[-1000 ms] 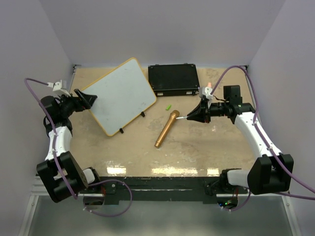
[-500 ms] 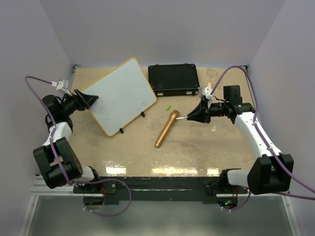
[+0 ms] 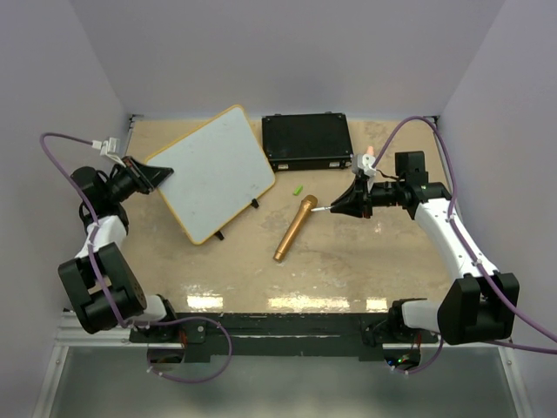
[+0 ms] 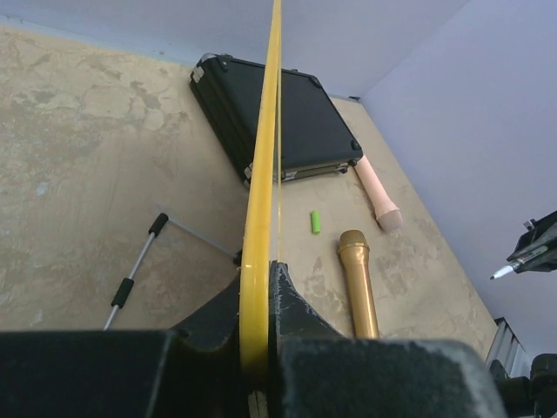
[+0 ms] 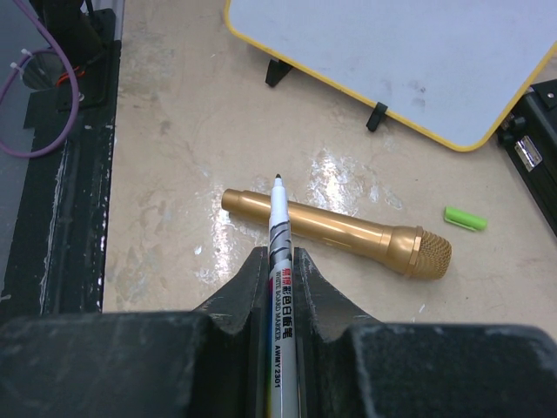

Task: Write a sentence on the whiteboard
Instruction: Pick up the whiteboard from the whiteboard stand, then move the whiteboard to the center of the board.

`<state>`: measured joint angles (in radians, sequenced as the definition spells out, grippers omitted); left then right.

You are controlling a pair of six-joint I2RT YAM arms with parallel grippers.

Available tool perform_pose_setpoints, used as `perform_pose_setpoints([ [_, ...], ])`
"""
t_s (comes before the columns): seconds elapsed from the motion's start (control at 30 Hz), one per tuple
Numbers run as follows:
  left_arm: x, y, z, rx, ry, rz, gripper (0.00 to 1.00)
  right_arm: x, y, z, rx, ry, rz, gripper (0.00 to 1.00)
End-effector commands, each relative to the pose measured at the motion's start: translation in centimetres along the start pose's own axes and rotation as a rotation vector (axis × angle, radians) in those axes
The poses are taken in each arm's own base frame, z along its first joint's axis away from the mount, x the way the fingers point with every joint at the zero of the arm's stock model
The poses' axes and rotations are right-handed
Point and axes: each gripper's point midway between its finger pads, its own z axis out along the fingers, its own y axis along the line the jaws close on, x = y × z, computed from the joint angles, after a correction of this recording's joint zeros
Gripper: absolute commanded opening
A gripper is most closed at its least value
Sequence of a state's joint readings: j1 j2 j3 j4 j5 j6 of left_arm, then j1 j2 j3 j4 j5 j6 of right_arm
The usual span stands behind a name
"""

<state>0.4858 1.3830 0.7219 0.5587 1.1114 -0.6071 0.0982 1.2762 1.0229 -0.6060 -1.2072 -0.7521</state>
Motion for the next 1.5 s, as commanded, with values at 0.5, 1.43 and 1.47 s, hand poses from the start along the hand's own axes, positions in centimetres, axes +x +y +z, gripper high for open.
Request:
perform_pose_setpoints([
  [0.5, -10.2, -10.3, -1.3, 0.105, -0.314, 0.317, 0.00, -1.4, -0.3, -0.1, -0.003, -0.015, -0.055, 0.00],
  [1.43, -7.4, -24.3, -1.1, 0.397, -0.318, 0.327, 0.00, -7.2, 2.5, -4.5, 0.040, 0.132, -0.226, 0.00],
  [1.47, -7.0, -24.8, -1.0, 0.410, -0.313, 0.319, 0.00, -7.7, 2.9, -4.7, 0.050, 0.130, -0.228, 0.00],
])
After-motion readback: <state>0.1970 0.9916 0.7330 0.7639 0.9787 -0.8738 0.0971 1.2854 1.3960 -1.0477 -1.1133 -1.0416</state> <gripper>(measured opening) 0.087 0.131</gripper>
